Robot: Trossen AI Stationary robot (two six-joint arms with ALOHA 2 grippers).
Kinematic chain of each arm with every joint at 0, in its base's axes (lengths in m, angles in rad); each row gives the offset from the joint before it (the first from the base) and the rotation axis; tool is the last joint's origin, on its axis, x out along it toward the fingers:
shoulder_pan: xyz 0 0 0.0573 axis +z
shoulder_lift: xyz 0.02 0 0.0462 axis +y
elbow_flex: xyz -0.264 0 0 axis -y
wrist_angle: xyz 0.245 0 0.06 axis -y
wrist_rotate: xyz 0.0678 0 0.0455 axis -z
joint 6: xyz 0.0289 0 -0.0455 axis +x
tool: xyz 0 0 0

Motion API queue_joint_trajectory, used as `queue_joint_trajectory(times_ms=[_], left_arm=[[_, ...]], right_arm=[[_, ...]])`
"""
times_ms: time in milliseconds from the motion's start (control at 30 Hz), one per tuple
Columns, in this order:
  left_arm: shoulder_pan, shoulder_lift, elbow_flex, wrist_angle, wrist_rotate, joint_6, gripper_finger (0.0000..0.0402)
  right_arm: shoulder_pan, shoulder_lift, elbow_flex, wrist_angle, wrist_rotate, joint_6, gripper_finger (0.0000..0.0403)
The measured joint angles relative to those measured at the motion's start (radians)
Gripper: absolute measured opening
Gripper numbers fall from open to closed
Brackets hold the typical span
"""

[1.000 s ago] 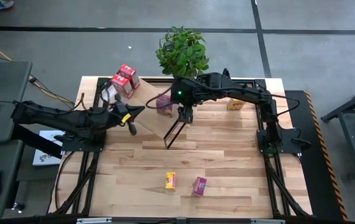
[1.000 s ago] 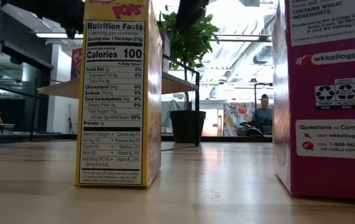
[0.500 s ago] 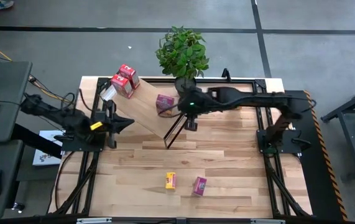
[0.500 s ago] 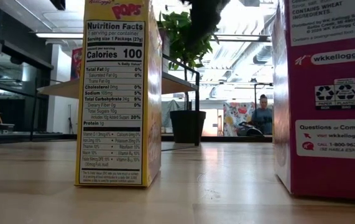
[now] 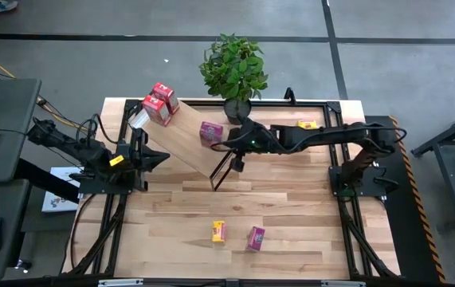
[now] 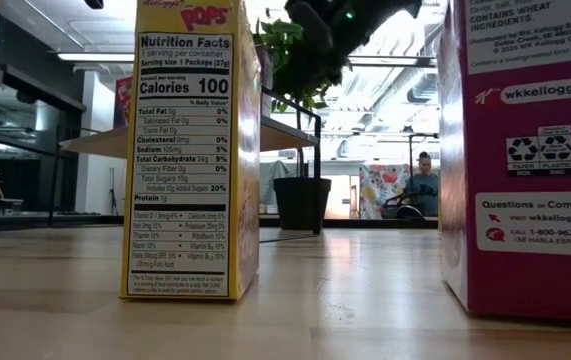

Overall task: Stack cereal on shelf
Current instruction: Put the top pink cereal box on the shelf

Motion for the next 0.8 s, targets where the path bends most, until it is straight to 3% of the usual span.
queue_joint_trajectory(times_ms=[300, 800], left_arm=[[0.0, 0.0, 0.0, 0.003, 0.0, 0.005, 0.0], [0.0, 0.0, 0.0, 0.012, -0.003, 0.008, 0.0]], right_arm=[[-0.006, 0.034, 0.002, 0.032, -0.002, 0.047, 0.0], [-0.01, 0.128, 0.002, 0.321, -0.023, 0.095, 0.0]])
